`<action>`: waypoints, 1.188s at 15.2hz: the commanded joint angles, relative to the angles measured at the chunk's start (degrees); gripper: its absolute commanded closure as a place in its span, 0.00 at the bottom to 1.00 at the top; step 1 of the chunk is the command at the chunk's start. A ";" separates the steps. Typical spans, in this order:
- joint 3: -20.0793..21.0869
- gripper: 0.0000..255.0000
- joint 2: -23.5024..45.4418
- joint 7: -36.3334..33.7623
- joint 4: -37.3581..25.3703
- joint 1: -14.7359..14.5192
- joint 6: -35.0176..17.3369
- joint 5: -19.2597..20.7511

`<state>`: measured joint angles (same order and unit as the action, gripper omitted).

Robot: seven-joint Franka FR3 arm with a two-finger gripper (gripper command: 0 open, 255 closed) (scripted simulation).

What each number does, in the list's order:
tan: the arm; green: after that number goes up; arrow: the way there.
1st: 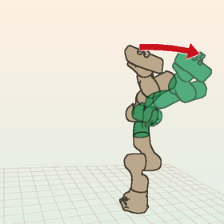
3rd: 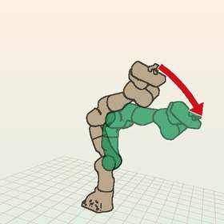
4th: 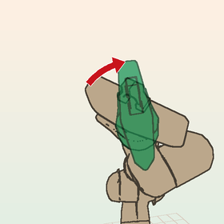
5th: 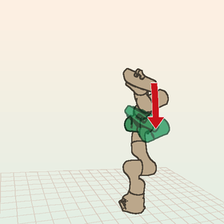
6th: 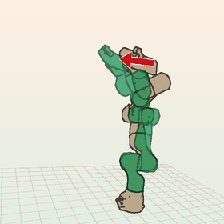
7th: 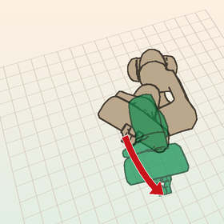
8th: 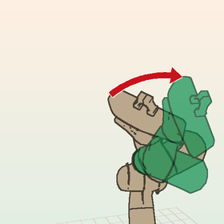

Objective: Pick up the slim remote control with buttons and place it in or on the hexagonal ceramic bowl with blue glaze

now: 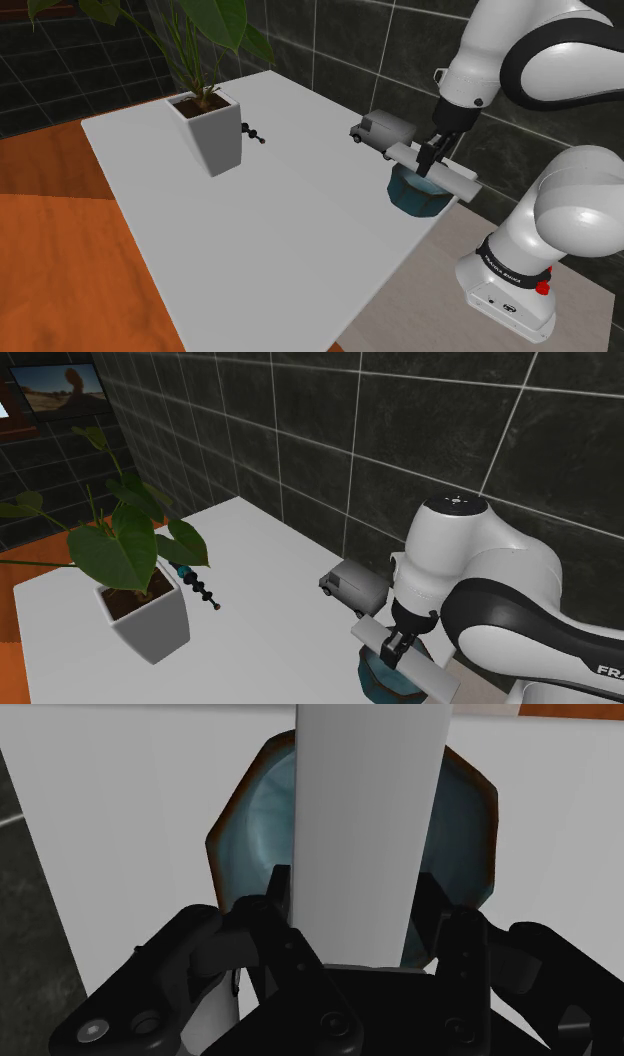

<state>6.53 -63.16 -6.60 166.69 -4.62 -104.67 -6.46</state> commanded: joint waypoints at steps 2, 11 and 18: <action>0.00 0.00 0.03 0.01 0.02 0.00 0.01 0.01; -0.80 0.00 0.18 -0.02 -7.31 0.52 7.18 0.87; -0.81 0.00 0.18 -0.02 -7.30 0.52 7.16 0.88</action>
